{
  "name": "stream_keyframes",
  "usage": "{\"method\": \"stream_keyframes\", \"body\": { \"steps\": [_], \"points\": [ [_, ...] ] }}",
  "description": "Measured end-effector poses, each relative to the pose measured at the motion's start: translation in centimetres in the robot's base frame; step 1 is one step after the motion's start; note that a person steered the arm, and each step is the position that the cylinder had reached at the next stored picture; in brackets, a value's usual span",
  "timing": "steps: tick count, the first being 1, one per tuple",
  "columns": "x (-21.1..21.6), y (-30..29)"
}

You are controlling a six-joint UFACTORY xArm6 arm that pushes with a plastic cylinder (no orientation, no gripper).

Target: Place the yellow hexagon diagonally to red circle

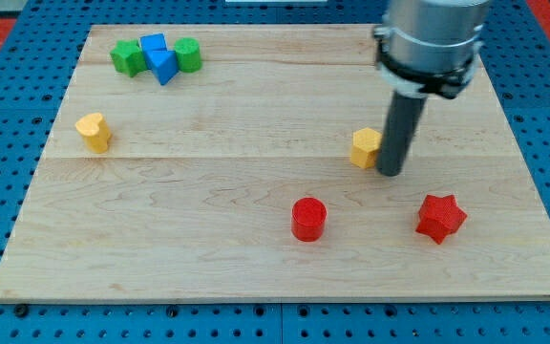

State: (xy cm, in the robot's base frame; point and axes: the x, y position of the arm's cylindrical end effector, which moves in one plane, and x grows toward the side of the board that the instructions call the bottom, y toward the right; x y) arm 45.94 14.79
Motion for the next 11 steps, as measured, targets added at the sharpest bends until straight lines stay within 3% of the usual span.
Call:
{"method": "stream_keyframes", "body": {
  "steps": [1, 4, 5, 6, 8, 9, 10, 11],
  "points": [
    [-0.8, 1.8],
    [-1.5, -9.3],
    [-4.0, -5.3],
    [-5.4, -6.0],
    [-5.4, -15.8],
    [-5.4, -17.3],
    [-5.5, -14.4],
    [-5.1, -16.7]
  ]
}}
